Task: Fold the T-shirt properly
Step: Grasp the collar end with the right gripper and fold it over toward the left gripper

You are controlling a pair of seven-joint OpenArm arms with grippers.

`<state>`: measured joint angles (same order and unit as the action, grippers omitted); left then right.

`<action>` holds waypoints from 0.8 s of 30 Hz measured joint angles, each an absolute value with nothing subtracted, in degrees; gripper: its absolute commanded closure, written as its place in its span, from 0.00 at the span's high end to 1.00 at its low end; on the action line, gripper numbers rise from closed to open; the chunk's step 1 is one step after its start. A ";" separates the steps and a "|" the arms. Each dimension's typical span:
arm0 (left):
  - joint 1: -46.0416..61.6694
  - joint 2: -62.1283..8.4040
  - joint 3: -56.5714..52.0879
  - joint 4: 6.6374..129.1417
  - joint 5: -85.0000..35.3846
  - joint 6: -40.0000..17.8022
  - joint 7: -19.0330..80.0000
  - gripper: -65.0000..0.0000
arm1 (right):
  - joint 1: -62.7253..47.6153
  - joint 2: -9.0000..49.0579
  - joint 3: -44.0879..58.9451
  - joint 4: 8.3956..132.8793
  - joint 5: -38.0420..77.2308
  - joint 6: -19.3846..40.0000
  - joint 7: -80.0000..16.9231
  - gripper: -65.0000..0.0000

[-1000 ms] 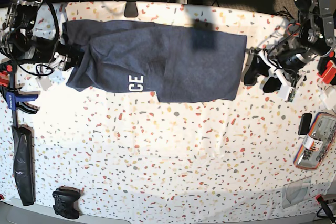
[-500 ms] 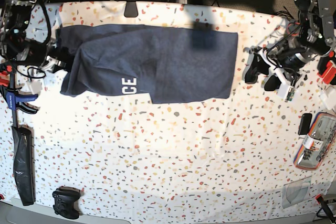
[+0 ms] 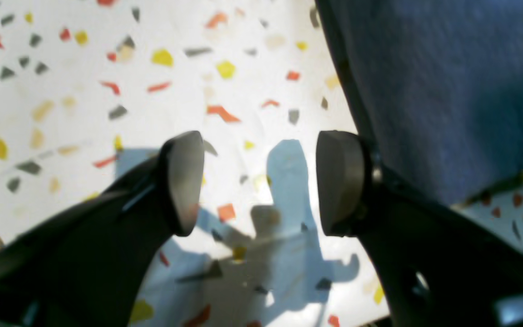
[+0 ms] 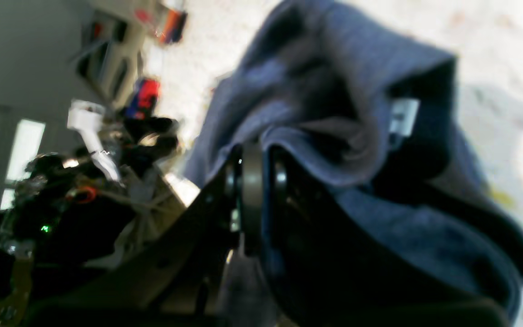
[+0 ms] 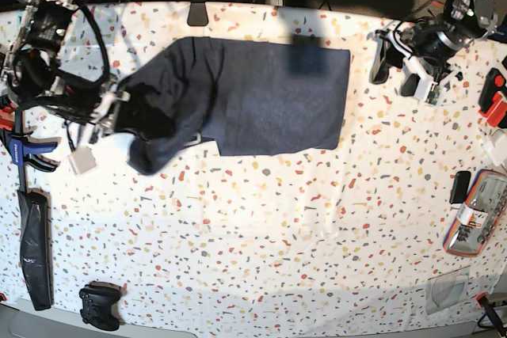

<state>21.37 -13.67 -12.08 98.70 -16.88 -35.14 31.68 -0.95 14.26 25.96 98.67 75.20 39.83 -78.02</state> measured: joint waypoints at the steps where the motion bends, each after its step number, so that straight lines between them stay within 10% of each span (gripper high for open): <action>1: 21.71 -13.74 -12.08 98.70 -16.93 -35.09 31.51 0.57 | -0.93 13.17 24.86 100.16 75.13 39.81 -78.00 0.00; 24: 23.03 -13.78 -12.05 98.70 -17.17 -35.14 31.64 0.57 | -0.95 -8.64 -8.99 101.67 34.20 39.72 -55.29 0.00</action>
<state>23.03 -13.78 -12.05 98.70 -17.17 -35.14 31.64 -0.95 -8.64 -8.99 101.67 34.20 39.72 -55.29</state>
